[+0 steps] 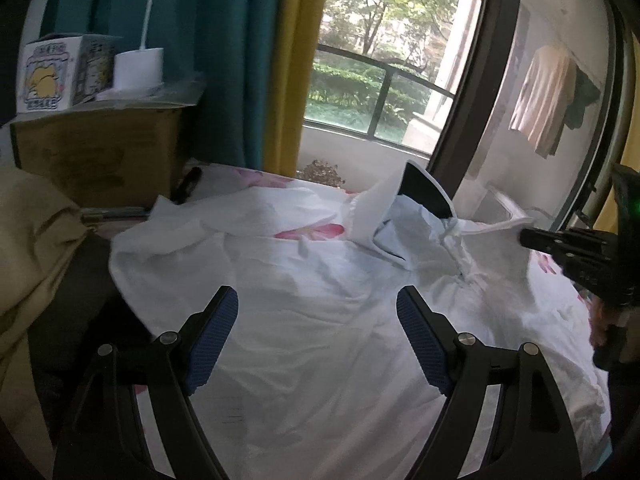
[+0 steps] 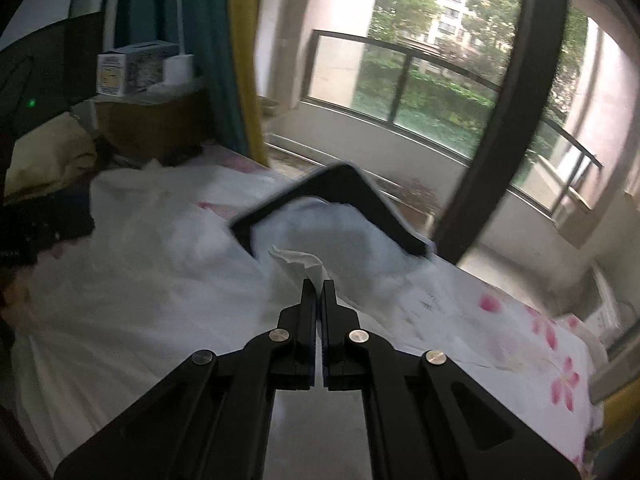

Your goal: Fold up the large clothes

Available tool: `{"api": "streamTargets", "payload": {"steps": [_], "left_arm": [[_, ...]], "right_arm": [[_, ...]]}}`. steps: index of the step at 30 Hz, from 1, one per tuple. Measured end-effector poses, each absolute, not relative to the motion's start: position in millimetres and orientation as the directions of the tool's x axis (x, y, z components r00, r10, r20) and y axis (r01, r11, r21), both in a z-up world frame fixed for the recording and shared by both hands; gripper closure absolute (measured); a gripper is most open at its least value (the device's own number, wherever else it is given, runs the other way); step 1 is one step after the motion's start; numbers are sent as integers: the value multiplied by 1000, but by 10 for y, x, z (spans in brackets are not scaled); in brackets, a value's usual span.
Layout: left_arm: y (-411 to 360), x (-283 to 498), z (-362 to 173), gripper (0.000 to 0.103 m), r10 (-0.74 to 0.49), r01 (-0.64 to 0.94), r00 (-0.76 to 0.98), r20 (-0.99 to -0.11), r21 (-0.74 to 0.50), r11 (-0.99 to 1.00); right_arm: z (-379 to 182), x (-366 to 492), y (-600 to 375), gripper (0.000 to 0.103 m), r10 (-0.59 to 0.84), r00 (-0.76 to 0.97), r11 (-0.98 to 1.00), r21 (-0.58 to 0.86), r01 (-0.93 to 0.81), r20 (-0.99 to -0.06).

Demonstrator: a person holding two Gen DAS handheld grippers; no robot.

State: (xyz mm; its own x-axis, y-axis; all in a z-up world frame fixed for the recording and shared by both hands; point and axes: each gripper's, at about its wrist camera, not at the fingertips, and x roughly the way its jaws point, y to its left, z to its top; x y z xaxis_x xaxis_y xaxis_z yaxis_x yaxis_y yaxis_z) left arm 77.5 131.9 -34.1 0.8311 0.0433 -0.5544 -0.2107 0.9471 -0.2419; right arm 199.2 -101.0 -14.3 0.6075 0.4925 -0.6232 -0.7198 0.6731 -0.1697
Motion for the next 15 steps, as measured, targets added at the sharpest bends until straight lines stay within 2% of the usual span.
{"api": "streamTargets", "payload": {"steps": [6, 15], "left_arm": [[1452, 688, -401, 19, 43, -225, 832, -554, -264, 938], [1578, 653, -423, 19, 72, -257, 819, -570, -251, 933]], "right_arm": [[-303, 1855, -351, 102, 564, 516, 607, -100, -788, -645], [-733, 1764, 106, 102, 553, 407, 552, -46, -832, -727]]}}
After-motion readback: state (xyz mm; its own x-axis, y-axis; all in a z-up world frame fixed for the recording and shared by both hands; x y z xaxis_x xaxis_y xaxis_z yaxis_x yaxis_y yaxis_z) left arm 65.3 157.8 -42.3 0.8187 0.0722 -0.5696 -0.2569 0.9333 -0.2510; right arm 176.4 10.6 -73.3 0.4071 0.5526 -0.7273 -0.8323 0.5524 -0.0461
